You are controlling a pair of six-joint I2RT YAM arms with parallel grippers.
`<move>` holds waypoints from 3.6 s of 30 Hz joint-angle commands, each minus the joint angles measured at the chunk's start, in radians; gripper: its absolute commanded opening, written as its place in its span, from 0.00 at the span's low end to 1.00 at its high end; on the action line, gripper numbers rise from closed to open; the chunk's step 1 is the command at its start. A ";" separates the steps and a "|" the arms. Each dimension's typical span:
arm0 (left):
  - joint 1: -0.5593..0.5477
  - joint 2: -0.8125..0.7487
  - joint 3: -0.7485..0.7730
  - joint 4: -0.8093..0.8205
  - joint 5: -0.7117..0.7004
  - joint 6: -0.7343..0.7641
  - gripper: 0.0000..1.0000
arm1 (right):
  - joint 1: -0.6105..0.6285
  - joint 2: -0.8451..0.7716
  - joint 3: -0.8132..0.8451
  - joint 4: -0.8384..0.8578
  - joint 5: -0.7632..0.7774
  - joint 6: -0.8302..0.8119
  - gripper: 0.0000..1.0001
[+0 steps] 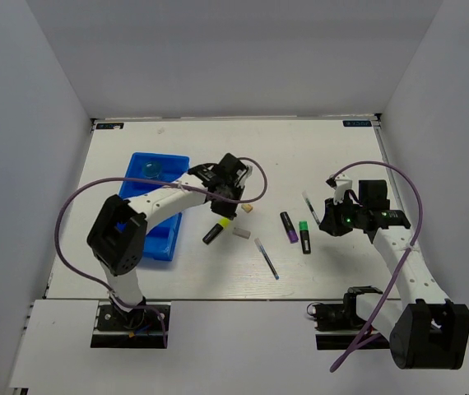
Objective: Sort the stationery into containers
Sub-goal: Pick up the pen from the center of the board, then place the pen in the storage box.
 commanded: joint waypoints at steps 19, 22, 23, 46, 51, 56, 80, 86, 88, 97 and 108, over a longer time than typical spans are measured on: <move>0.022 0.062 -0.128 -0.001 -0.120 0.099 0.66 | -0.007 -0.016 0.027 -0.004 0.002 -0.007 0.18; 0.029 0.067 -0.151 0.021 -0.104 0.107 0.63 | -0.004 -0.013 0.026 -0.004 0.001 -0.012 0.18; 0.032 0.069 -0.153 0.033 -0.097 0.108 0.63 | -0.005 -0.012 0.024 -0.004 0.001 -0.012 0.18; 0.091 -0.222 -0.127 -0.007 -0.215 0.006 0.01 | -0.007 -0.021 0.026 -0.004 -0.001 -0.016 0.18; 0.225 -0.335 -0.138 0.015 -0.257 -0.065 0.01 | -0.007 -0.027 0.026 -0.004 -0.004 -0.016 0.18; 0.379 -0.361 -0.170 -0.016 -0.296 -0.247 0.01 | -0.007 -0.032 0.024 -0.004 -0.007 -0.019 0.18; 0.602 -0.160 -0.092 -0.033 -0.459 -1.427 0.01 | -0.011 -0.033 0.023 -0.006 -0.015 -0.010 0.19; 0.603 -0.088 -0.050 -0.002 -0.471 -1.412 0.01 | -0.010 -0.030 0.023 -0.008 -0.012 -0.015 0.19; 0.603 -0.074 -0.047 -0.013 -0.474 -1.407 0.16 | -0.010 -0.024 0.023 -0.006 -0.009 -0.016 0.19; 0.603 -0.094 -0.104 0.012 -0.457 -1.378 0.64 | -0.010 -0.024 0.023 -0.009 -0.010 -0.016 0.19; 0.522 -0.166 -0.006 0.116 -0.284 -0.957 0.00 | -0.008 -0.032 0.021 -0.012 -0.029 -0.015 0.15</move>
